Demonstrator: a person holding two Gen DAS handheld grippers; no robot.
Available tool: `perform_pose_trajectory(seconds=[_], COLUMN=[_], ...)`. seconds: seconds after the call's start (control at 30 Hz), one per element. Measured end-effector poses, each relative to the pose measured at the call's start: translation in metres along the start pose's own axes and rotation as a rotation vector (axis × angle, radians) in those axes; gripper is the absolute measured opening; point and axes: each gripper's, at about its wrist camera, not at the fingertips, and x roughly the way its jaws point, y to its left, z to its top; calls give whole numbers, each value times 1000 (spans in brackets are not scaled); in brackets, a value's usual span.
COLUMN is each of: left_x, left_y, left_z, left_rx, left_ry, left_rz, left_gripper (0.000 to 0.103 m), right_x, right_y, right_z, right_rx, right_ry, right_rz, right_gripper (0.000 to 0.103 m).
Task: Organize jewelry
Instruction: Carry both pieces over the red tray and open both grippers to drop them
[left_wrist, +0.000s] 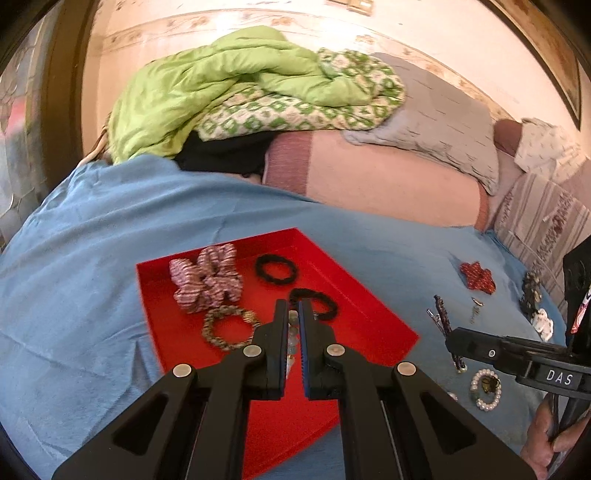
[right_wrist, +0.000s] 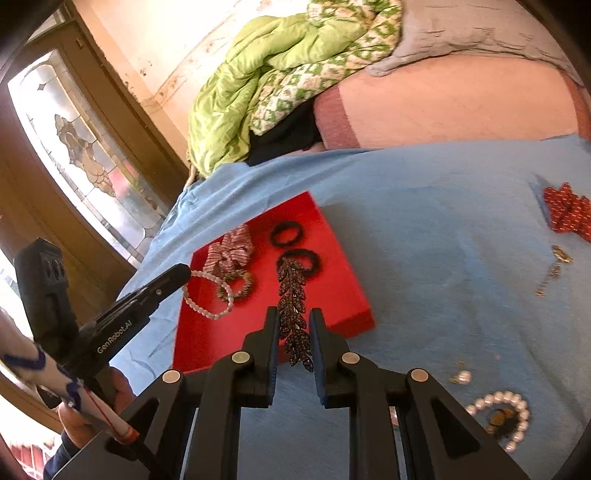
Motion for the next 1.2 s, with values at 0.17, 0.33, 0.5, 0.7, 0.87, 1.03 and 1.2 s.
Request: perform_pose_trajectory(seconds=[0.17,0.33,0.5,0.7,0.87,1.03,1.2], left_x=[9,27,49,64,79,82,85], left_y=[15,16,10,-6,-3,8,17], left_z=[-1,-2,2,8,5,2,-2], left_rx=[-36,-48,-56,-44,-65,-84,-97], left_ry=[37,74,106,119,164,194,221], left_rz=[13,9,-15,-60,-55,-16,15], left_gripper=[5,5,5,5,5,5,5], right_x=[22,50,76,89,95,97,104], right_y=[18,25,19,4,-4,-7,-6], right_z=[9,14,15,18,17,17,15], right_rx=[-16,-20,1,21,27,22,16], right_ry=[23,68,119,135,151,147,155], right_rz=[16,17,-19,-65,-104,-138,-146], right_gripper=[18,18,18,18,18,18,18])
